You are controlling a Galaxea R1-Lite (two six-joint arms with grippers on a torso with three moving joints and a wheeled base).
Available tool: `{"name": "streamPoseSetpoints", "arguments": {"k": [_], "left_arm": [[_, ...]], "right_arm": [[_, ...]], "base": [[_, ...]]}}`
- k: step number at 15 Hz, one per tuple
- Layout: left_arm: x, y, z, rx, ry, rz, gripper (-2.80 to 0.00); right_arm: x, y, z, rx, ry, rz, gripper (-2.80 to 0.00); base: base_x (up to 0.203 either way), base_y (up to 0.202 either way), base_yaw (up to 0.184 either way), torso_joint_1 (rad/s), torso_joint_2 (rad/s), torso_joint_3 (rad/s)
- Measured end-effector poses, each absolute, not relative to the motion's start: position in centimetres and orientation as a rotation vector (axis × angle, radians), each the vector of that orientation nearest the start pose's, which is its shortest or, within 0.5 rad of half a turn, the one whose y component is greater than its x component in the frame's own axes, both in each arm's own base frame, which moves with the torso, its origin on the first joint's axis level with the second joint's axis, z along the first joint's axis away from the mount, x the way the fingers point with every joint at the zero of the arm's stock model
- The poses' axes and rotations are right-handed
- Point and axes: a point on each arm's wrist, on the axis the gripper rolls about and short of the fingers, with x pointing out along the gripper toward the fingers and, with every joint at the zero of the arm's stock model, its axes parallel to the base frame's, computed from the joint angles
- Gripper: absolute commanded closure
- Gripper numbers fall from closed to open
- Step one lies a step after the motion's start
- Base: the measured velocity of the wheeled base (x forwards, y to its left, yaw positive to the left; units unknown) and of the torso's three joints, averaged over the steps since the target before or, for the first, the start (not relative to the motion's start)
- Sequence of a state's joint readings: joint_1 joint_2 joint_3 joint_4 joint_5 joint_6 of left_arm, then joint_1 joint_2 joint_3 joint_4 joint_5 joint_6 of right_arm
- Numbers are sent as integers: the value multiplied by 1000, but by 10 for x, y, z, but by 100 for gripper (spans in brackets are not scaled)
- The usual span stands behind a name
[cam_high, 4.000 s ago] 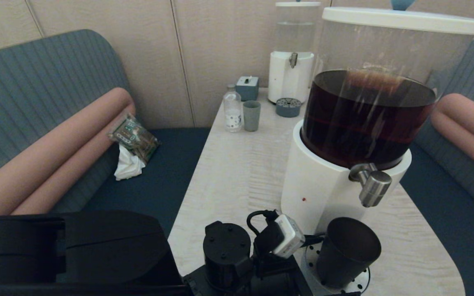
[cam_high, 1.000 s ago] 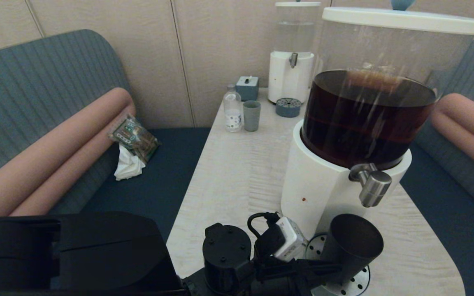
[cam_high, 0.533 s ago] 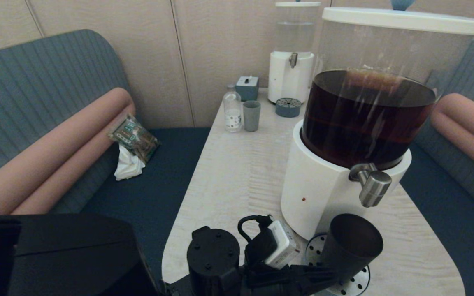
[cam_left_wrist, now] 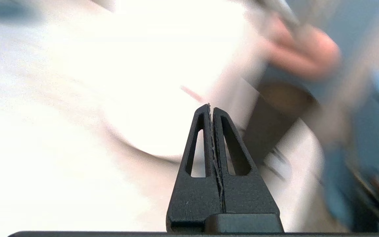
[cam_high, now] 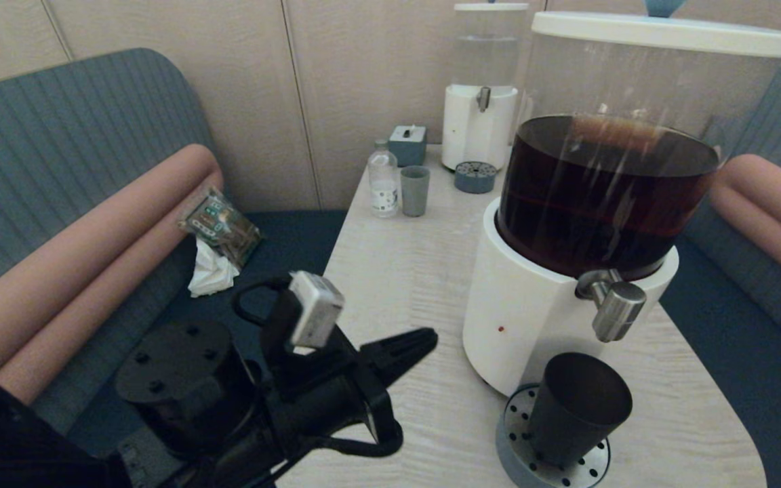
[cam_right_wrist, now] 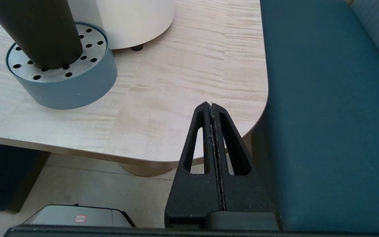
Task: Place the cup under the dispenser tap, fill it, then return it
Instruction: Turn on the faucet
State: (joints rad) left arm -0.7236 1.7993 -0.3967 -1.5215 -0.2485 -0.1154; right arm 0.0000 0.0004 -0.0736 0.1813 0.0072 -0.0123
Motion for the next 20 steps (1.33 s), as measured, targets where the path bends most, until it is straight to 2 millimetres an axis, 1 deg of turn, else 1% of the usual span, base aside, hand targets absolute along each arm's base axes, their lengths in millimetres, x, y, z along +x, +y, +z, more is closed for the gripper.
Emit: {"name": "streamPoseSetpoints", "arguments": {"k": [3,5,6,11,14,16,20], "left_arm": [[201,-143,181,-183,-201,-825,0],[195,-115,201,-193,-291,-738,0],[188,-102,209,-193,-330,-703,0],[147,-50,233,-156,-500,-549,0],[116,-28,244,-124,-611,-487,0],[91,-20,250,-120,-691,-469,0],[49,-10,244,-100,-745,-420,0]], "right_arm": [[-29,0,77,-12,108,8,0],[-29,0,77,-11,108,8,0],[-29,0,77,-12,108,8,0],[-29,0,77,-11,108,8,0],[-29,0,77,-12,108,8,0],[-29,0,77,-12,108,8,0],[-29,0,77,-12,108,8,0]], "base": [[0,0,0,0,0,0],[0,0,0,0,0,0],[0,0,0,0,0,0],[0,0,0,0,0,0],[0,0,0,0,0,0],[0,0,0,0,0,0],[0,0,0,0,0,0]]}}
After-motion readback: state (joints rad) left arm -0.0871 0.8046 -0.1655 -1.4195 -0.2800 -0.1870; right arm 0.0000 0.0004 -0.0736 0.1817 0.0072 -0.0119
